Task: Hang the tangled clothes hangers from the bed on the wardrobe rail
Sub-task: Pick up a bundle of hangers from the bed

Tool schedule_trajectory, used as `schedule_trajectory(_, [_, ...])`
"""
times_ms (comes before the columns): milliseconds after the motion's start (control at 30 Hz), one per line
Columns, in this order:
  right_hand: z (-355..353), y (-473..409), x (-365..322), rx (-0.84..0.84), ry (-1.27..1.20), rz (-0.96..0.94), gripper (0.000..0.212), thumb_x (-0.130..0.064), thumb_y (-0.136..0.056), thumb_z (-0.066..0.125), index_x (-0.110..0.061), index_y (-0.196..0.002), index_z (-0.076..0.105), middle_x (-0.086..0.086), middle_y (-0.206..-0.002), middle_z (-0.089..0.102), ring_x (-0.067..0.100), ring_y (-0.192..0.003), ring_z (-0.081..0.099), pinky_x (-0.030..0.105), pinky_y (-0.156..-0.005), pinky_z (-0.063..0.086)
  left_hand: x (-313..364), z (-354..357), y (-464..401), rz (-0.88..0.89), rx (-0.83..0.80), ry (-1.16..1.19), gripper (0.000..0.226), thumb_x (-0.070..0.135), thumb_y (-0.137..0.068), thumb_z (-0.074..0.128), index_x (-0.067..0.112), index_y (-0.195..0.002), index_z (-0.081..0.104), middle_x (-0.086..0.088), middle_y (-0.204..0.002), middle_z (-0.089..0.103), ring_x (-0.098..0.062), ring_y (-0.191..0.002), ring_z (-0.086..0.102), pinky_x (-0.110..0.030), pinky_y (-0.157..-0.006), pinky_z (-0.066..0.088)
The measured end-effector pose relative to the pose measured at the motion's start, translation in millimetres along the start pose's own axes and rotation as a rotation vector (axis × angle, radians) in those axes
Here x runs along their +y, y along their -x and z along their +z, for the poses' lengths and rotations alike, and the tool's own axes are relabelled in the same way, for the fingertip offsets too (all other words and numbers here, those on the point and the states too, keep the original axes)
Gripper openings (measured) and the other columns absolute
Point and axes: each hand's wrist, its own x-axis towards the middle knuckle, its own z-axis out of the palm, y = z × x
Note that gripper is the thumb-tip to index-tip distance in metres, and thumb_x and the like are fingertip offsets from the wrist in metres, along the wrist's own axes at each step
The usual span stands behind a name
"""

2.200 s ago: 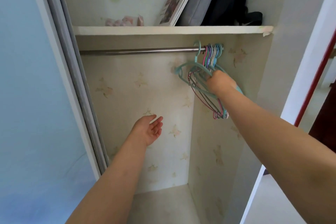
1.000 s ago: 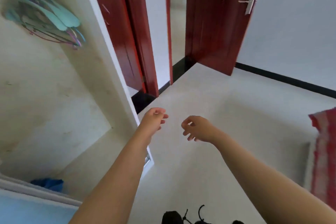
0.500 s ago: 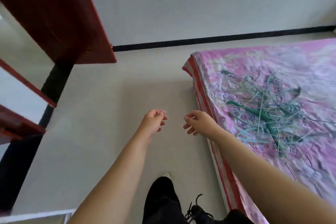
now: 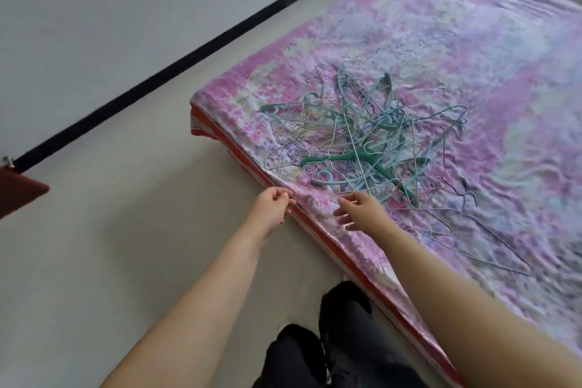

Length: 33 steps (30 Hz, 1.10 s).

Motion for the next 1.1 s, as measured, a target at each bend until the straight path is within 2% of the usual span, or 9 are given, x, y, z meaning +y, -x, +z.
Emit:
schedule_trajectory(133, [-48, -60, 30, 0.096, -0.244, 0.157, 0.034, -0.022, -0.096, 0.055, -0.002, -0.124, 0.051, 0.014, -0.104, 0.064, 0.021, -0.078, 0.062, 0.026, -0.058, 0.054, 16, 45, -49, -0.049, -0.075, -0.085, 0.015, 0.016, -0.101, 0.040, 0.015, -0.102, 0.055, 0.004, -0.090, 0.066, -0.008, -0.069, 0.054, -0.024, -0.059, 0.040])
schedule_trajectory(300, [-102, -133, 80, 0.129, -0.397, 0.358, 0.073, -0.034, -0.089, 0.065, -0.003, -0.144, 0.029, 0.019, -0.131, 0.048, 0.029, -0.102, 0.060, 0.036, -0.076, 0.055, 46, 100, -103, -0.069, -0.034, -0.078, 0.021, 0.008, -0.102, 0.038, 0.014, -0.092, 0.056, -0.003, -0.087, 0.064, -0.011, -0.071, 0.057, -0.012, -0.049, 0.042])
schedule_trajectory(467, [-156, -185, 122, 0.293, -0.434, 0.552, 0.066, -0.033, -0.088, 0.066, 0.005, -0.135, 0.040, 0.029, -0.135, 0.046, 0.040, -0.115, 0.055, 0.051, -0.098, 0.046, 72, 156, -158, -0.085, -0.058, -0.167, 0.023, 0.014, -0.102, 0.039, 0.017, -0.097, 0.061, -0.001, -0.092, 0.068, -0.014, -0.079, 0.061, -0.020, -0.058, 0.044])
schedule_trajectory(600, [-192, -230, 162, 0.292, -0.557, 0.718, 0.097, -0.054, -0.072, 0.075, -0.005, -0.145, 0.033, 0.013, -0.150, 0.035, 0.035, -0.134, 0.038, 0.054, -0.106, 0.036, 72, 196, -188, -0.117, -0.089, -0.192, 0.024, 0.019, -0.103, 0.038, 0.017, -0.099, 0.062, -0.001, -0.093, 0.069, -0.012, -0.079, 0.061, -0.023, -0.064, 0.046])
schedule_trajectory(700, [-207, -258, 191, 0.318, -0.486, 0.839, 0.123, -0.067, -0.067, 0.070, -0.002, -0.151, 0.009, 0.016, -0.158, 0.018, 0.035, -0.143, 0.022, 0.053, -0.114, 0.022, 62, 219, -210, -0.165, -0.095, -0.217, 0.025, 0.020, -0.103, 0.038, 0.016, -0.099, 0.062, 0.000, -0.092, 0.068, -0.012, -0.077, 0.060, -0.024, -0.067, 0.046])
schedule_trajectory(767, [-216, -270, 203, 0.383, -0.282, 0.927, 0.129, -0.074, -0.071, 0.061, 0.004, -0.149, -0.007, 0.018, -0.159, -0.001, 0.033, -0.147, 0.003, 0.048, -0.118, 0.008, 55, 231, -224, -0.182, -0.094, -0.251, 0.025, 0.021, -0.103, 0.038, 0.018, -0.097, 0.061, 0.001, -0.092, 0.068, -0.012, -0.077, 0.060, -0.025, -0.068, 0.047])
schedule_trajectory(833, [-224, -279, 216, 0.368, -0.077, 0.954, 0.130, -0.080, -0.071, 0.052, 0.005, -0.148, -0.008, 0.019, -0.159, -0.006, 0.031, -0.147, -0.006, 0.047, -0.118, 0.000, 49, 243, -237, -0.194, -0.099, -0.267, 0.025, 0.023, -0.103, 0.038, 0.020, -0.095, 0.062, 0.001, -0.093, 0.068, -0.014, -0.080, 0.060, -0.027, -0.071, 0.048])
schedule_trajectory(967, [-235, -292, 240, 0.161, 0.165, 0.844, 0.124, -0.088, -0.071, 0.037, 0.002, -0.150, 0.006, 0.021, -0.158, 0.002, 0.036, -0.147, 0.001, 0.051, -0.118, 0.005, 41, 264, -251, -0.245, -0.118, -0.254, 0.032, 0.029, -0.105, 0.033, 0.018, -0.101, 0.063, 0.000, -0.096, 0.069, -0.016, -0.082, 0.061, -0.028, -0.071, 0.048])
schedule_trajectory(1100, [-237, -308, 242, 0.142, 0.153, 0.705, 0.130, -0.093, -0.058, 0.043, -0.001, -0.147, 0.022, 0.023, -0.150, 0.029, 0.041, -0.134, 0.034, 0.052, -0.110, 0.031, 35, 275, -250, -0.295, -0.124, -0.225, 0.039, 0.036, -0.105, 0.029, 0.018, -0.104, 0.063, -0.002, -0.098, 0.070, -0.017, -0.085, 0.063, -0.028, -0.072, 0.049])
